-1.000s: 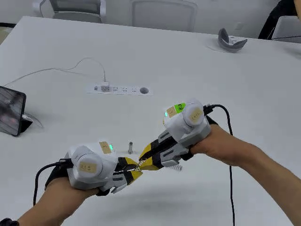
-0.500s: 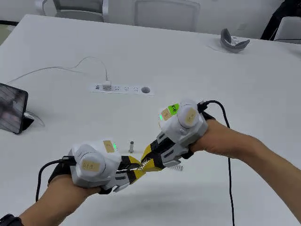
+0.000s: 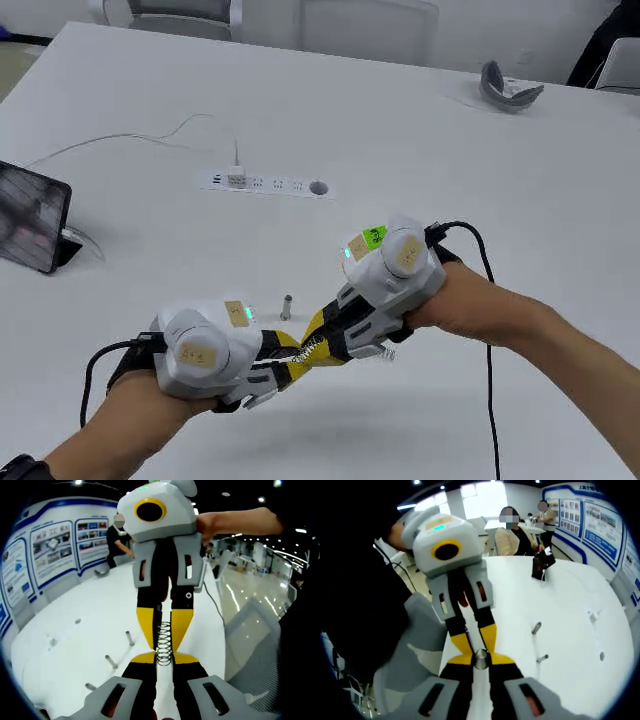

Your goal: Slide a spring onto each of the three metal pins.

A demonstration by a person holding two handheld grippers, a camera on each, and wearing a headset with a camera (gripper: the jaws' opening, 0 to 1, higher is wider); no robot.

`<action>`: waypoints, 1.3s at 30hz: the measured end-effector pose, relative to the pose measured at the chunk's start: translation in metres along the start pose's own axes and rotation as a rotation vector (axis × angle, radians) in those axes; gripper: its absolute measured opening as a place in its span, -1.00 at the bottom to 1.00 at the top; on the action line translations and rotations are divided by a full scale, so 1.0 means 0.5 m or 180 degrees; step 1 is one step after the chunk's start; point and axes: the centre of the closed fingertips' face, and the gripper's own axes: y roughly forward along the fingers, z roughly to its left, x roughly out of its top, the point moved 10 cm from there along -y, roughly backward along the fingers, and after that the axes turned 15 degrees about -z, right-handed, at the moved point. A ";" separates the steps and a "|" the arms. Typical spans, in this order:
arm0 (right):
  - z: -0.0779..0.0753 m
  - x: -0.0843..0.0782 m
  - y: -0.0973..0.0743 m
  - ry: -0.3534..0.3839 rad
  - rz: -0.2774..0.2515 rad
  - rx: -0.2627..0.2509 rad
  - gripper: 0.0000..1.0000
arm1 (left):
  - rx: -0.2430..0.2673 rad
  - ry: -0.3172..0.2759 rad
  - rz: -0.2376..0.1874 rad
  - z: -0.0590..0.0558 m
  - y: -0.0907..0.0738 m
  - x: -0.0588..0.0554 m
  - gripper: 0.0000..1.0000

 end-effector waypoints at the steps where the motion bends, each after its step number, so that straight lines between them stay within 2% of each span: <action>1: -0.002 -0.002 0.001 0.0028 -0.0013 -0.0012 -0.75 | 0.0022 -0.0013 -0.0002 0.000 -0.001 -0.001 -0.79; 11: -0.012 -0.016 0.000 0.0173 -0.0085 -0.0078 -0.75 | 0.0273 -0.0221 0.0051 0.010 -0.039 -0.033 -0.65; 17: -0.022 -0.029 -0.002 0.0217 -0.0050 -0.0139 -0.75 | 0.0506 -0.0377 0.0041 0.021 -0.074 -0.054 -0.60; 29: -0.061 -0.050 0.006 0.0166 0.0098 -0.0330 -0.75 | 0.0938 -0.0551 0.0063 0.048 -0.136 -0.090 -0.48; 39: -0.096 -0.062 0.016 0.0155 0.0179 -0.0409 -0.75 | 0.1208 -0.0685 0.0077 0.066 -0.174 -0.110 -0.36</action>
